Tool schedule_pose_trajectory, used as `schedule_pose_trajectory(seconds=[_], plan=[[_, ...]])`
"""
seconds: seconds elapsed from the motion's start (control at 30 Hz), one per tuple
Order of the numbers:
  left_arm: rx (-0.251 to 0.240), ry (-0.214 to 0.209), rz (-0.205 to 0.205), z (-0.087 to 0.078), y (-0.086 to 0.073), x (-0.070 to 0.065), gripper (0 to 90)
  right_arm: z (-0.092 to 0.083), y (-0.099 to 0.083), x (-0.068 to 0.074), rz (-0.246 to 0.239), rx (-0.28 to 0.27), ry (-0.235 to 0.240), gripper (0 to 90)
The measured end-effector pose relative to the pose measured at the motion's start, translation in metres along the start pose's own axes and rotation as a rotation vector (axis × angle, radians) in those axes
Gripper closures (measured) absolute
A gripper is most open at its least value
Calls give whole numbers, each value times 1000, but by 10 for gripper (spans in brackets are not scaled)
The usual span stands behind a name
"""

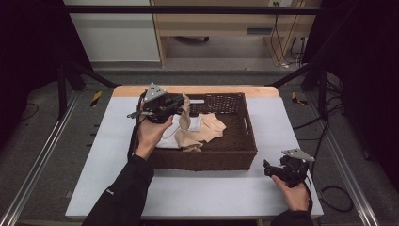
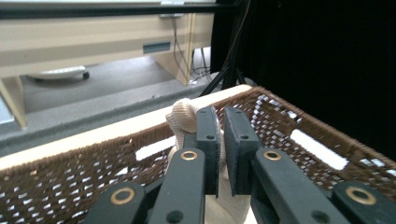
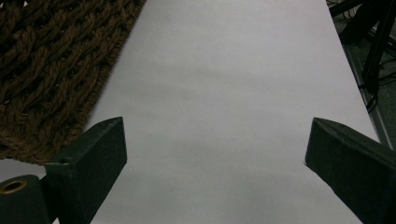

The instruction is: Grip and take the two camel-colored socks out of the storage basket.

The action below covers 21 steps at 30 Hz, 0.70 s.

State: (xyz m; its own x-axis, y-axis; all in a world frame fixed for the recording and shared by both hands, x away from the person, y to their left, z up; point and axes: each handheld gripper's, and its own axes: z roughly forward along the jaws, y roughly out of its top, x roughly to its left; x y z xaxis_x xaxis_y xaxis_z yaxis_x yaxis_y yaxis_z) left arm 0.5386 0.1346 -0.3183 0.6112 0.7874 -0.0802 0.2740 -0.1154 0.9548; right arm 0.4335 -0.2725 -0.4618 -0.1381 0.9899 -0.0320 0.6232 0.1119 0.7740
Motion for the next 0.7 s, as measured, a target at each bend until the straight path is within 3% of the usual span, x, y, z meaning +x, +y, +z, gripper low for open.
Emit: schedule_pose_trajectory(seconds=[0.17,0.7], plan=[[-28,-4,15,-15,12,-7,845,-1,1,0,-3,-10,-3,58],[-153,-85,46,-73,36,-32,846,-2,0,-1,-5,-15,-6,58]])
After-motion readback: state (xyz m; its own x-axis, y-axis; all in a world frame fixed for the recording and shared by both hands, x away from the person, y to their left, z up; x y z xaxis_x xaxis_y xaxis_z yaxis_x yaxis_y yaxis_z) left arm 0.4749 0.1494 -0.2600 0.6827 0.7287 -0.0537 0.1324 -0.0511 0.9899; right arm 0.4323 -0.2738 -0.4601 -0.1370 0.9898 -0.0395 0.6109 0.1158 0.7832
